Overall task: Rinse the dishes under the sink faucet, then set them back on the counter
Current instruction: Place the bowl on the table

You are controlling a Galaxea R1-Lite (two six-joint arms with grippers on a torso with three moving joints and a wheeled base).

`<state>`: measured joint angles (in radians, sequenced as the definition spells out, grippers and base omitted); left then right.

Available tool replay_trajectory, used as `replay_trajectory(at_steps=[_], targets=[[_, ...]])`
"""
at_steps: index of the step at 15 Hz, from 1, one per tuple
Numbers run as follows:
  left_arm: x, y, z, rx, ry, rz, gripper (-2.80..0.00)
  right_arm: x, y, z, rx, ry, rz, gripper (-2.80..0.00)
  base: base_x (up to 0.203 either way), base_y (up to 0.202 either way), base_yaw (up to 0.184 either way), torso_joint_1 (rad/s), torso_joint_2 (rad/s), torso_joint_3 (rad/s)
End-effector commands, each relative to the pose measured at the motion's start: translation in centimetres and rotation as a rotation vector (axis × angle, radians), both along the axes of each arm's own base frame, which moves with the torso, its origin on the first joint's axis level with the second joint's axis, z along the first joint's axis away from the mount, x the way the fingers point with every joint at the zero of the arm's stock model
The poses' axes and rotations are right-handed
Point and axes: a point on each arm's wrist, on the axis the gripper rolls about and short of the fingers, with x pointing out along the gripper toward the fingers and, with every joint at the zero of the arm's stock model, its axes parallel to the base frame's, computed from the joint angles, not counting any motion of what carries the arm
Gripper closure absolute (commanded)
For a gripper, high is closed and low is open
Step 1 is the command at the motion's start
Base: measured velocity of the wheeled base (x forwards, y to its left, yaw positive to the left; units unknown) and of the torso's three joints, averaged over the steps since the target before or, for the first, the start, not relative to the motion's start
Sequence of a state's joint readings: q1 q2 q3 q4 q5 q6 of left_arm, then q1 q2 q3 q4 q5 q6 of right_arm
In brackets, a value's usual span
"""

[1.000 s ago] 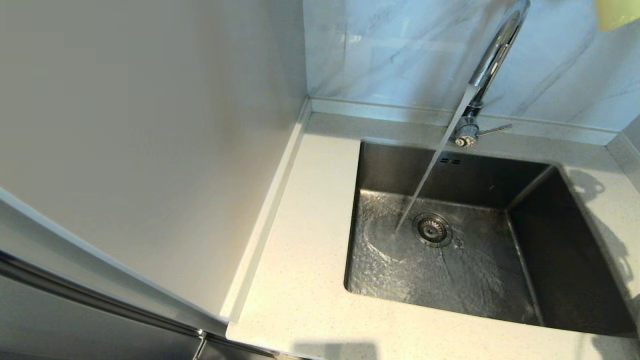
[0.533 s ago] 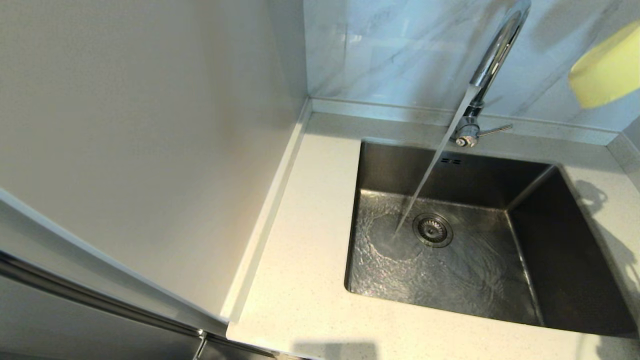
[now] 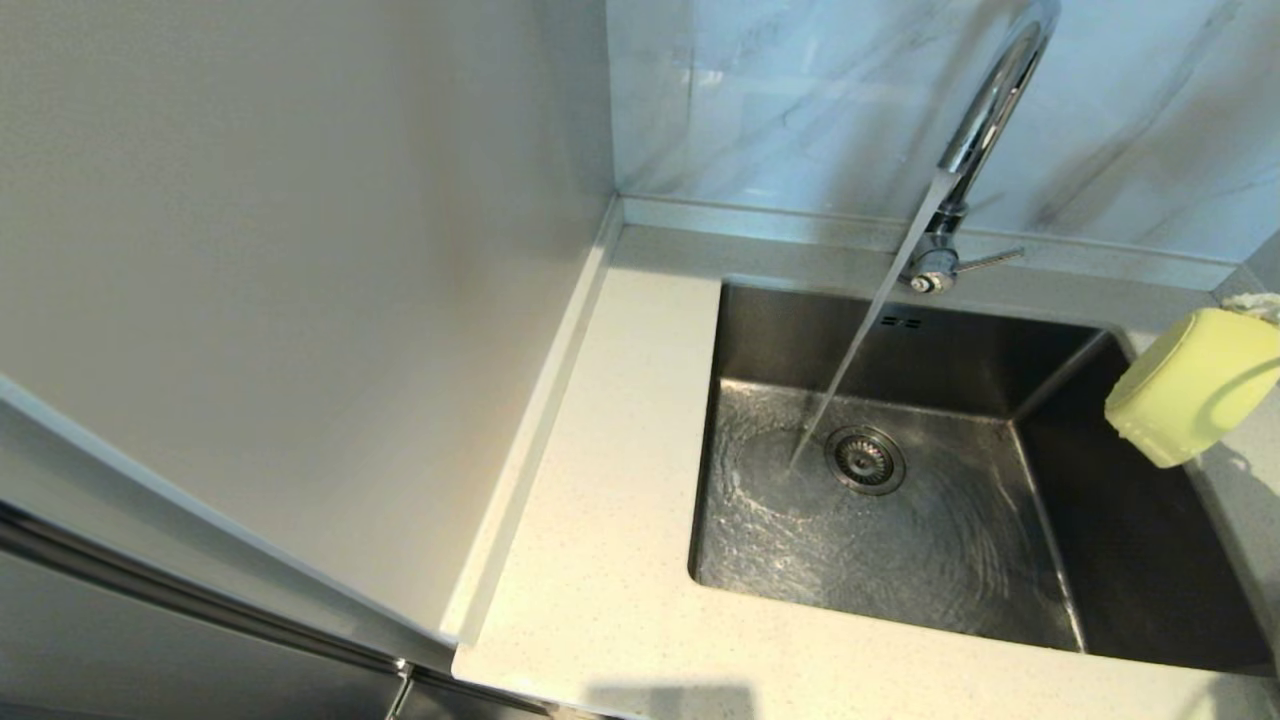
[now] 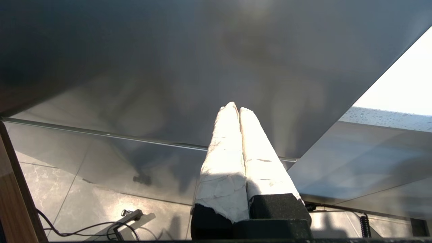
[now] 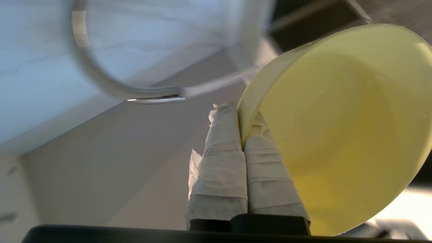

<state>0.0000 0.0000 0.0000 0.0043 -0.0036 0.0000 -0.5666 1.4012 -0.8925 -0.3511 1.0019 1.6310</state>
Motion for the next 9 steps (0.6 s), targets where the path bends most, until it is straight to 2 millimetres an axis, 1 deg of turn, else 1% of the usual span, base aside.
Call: replay_trajectory(at_steps=[1, 3, 4, 5, 6, 7, 9], targets=[[0.0, 0.0, 0.0, 0.0, 0.0, -0.001, 0.0, -1.8, 1.3, -0.3, 0.008, 0.15, 0.03, 0.0, 0.0, 0.0, 0.0, 0.0, 0.0, 0.0], [0.0, 0.0, 0.0, 0.0, 0.0, 0.001, 0.0, -2.6, 1.8, 0.8, -0.057, 0.171, 0.05, 0.0, 0.0, 0.0, 0.0, 0.0, 0.0, 0.0], [0.0, 0.0, 0.0, 0.0, 0.0, 0.0, 0.0, -2.8, 1.9, 0.8, -0.109, 0.178, 0.059, 0.0, 0.0, 0.0, 0.0, 0.0, 0.0, 0.0], [0.0, 0.0, 0.0, 0.0, 0.0, -0.001, 0.0, -2.8, 2.0, 0.7, -0.216, 0.164, 0.056, 0.0, 0.0, 0.0, 0.0, 0.0, 0.0, 0.0], [0.0, 0.0, 0.0, 0.0, 0.0, 0.0, 0.0, -2.7, 2.2, 0.4, -0.371, 0.14, 0.057, 0.0, 0.0, 0.0, 0.0, 0.0, 0.0, 0.0], [0.0, 0.0, 0.0, 0.0, 0.0, -0.001, 0.0, -2.4, 2.5, 0.2, -0.562, 0.115, 0.059, 0.0, 0.0, 0.0, 0.0, 0.0, 0.0, 0.0], [0.0, 0.0, 0.0, 0.0, 0.0, 0.0, 0.0, -1.7, 2.7, -0.2, -1.016, 0.041, 0.106, 0.0, 0.0, 0.0, 0.0, 0.0, 0.0, 0.0]])
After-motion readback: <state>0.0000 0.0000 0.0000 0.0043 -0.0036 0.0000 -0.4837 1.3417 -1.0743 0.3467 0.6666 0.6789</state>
